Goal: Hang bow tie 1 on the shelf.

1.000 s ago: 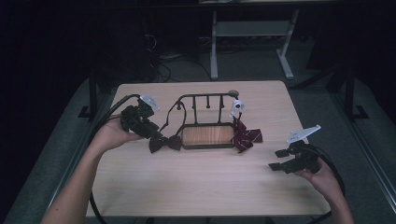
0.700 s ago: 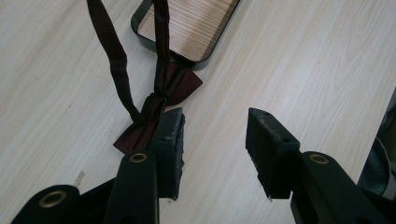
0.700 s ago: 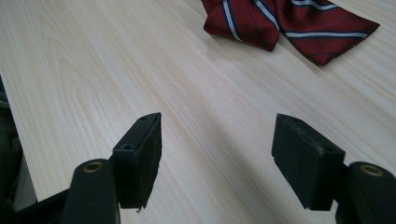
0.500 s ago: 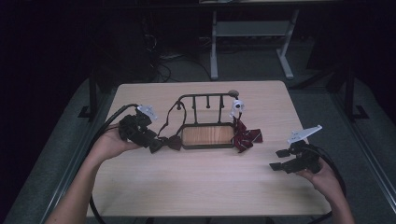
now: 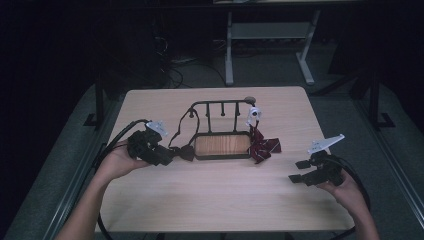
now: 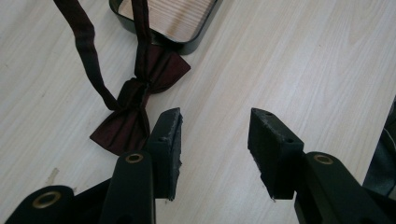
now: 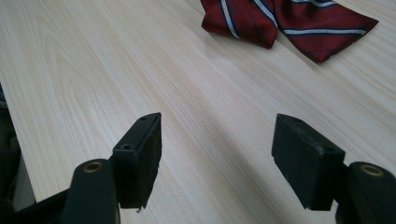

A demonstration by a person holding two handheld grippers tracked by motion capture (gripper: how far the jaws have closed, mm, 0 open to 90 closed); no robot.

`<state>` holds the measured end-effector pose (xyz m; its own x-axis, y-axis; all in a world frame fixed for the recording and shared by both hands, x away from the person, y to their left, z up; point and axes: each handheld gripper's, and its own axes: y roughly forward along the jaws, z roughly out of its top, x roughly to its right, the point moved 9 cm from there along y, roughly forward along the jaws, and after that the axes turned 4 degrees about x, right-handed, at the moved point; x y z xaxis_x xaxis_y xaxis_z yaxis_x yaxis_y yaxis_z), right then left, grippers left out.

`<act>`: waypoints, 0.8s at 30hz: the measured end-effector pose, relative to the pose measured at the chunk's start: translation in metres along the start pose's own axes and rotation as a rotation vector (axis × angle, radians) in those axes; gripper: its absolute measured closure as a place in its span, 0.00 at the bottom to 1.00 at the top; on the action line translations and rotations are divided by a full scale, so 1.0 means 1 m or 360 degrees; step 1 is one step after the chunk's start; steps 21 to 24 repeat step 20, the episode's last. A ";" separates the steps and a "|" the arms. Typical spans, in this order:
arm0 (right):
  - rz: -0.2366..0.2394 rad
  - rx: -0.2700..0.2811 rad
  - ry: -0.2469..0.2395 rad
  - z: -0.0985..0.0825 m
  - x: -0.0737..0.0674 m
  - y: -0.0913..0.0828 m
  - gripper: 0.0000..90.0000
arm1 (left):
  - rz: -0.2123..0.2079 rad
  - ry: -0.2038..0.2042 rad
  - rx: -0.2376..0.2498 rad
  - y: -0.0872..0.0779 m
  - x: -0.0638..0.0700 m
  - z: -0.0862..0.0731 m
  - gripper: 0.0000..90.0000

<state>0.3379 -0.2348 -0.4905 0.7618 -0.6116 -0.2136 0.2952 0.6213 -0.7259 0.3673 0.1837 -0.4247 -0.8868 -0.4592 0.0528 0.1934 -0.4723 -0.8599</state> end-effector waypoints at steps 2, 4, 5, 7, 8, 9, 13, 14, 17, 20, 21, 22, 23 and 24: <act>0.0000 -0.0001 -0.0001 0.000 0.000 0.000 0.37 | -0.0001 -0.0006 -0.0006 0.001 0.000 -0.002 0.60; 0.0001 -0.0003 -0.0002 0.000 0.000 0.000 0.37 | 0.0004 -0.0016 -0.0007 0.004 0.000 -0.006 0.60; 0.0001 -0.0004 -0.0003 0.000 0.000 0.001 0.37 | 0.0002 -0.0005 -0.0012 0.004 0.000 -0.008 0.60; 0.0002 -0.0006 -0.0001 0.000 0.000 0.001 0.37 | 0.0001 -0.0024 -0.0007 0.006 0.000 -0.011 0.60; 0.0002 -0.0006 -0.0001 0.000 0.000 0.001 0.37 | 0.0004 -0.0017 -0.0013 0.007 0.000 -0.013 0.59; 0.0002 -0.0004 -0.0001 0.000 0.000 0.001 0.37 | 0.0010 -0.0019 -0.0007 0.008 0.000 -0.014 0.59; 0.0000 -0.0002 0.0001 -0.001 0.000 0.001 0.37 | 0.0022 -0.0030 0.0003 0.011 0.001 -0.020 0.58; 0.0004 -0.0003 0.0000 -0.001 0.000 0.001 0.37 | 0.0022 -0.0030 0.0003 0.011 0.001 -0.020 0.57; 0.0006 -0.0009 0.0001 -0.001 0.000 0.002 0.37 | 0.0035 -0.0034 0.0017 0.014 0.003 -0.026 0.53; 0.0008 -0.0007 0.0006 -0.001 0.000 0.002 0.37 | 0.0044 -0.0033 0.0027 0.016 0.005 -0.030 0.50; 0.0008 -0.0007 0.0006 -0.001 0.000 0.002 0.37 | 0.0044 -0.0033 0.0027 0.016 0.005 -0.030 0.50; 0.0008 -0.0007 0.0006 -0.001 0.000 0.002 0.37 | 0.0044 -0.0033 0.0027 0.016 0.005 -0.030 0.50; 0.0008 -0.0007 0.0006 -0.001 0.000 0.002 0.37 | 0.0044 -0.0033 0.0027 0.016 0.005 -0.030 0.50; 0.0008 -0.0007 0.0006 -0.001 0.000 0.002 0.37 | 0.0044 -0.0033 0.0027 0.016 0.005 -0.030 0.50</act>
